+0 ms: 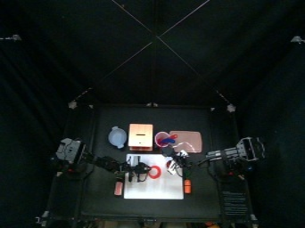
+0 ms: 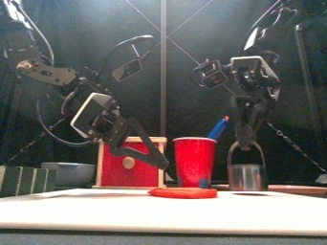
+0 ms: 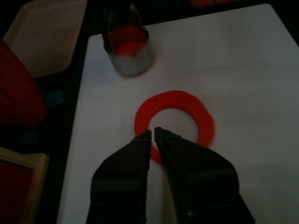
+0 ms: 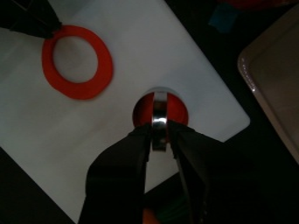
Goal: Get the cutter from the drawer then cut the dough then place the extra dough in the bowl
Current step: Place the extra dough in the bowl
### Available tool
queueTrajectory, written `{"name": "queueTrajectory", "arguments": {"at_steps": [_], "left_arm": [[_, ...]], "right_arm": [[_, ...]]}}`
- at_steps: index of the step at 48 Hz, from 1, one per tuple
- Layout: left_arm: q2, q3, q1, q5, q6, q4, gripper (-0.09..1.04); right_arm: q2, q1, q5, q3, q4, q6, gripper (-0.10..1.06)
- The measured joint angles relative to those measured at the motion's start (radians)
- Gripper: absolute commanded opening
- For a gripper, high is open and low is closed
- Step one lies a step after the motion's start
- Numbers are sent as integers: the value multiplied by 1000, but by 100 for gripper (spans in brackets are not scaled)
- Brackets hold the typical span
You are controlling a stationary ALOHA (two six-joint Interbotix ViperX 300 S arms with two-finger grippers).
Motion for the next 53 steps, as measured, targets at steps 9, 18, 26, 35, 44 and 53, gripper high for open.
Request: {"name": "queueTrajectory", "arguments": {"at_steps": [9,18,26,35,44,53], "left_arm": [[2,-20,9,0,14,11,68],[21,-52,23,11,54,23,83],[46,-97,49,112,77,28,86],[72,-169,101,258,77,3,85],[89,-209,137,368,72,-35,83],[98,-222,135,413,77,-38,72]], "right_arm": [[0,3,-5,5,-12,0,77],[-2,6,-6,-2,-20,0,77],[-15,23,-6,-5,-61,0,77],[-18,41,-28,-6,-78,0,77],[-17,60,-52,-5,-77,0,78],[-17,66,-63,8,-77,0,78]]}}
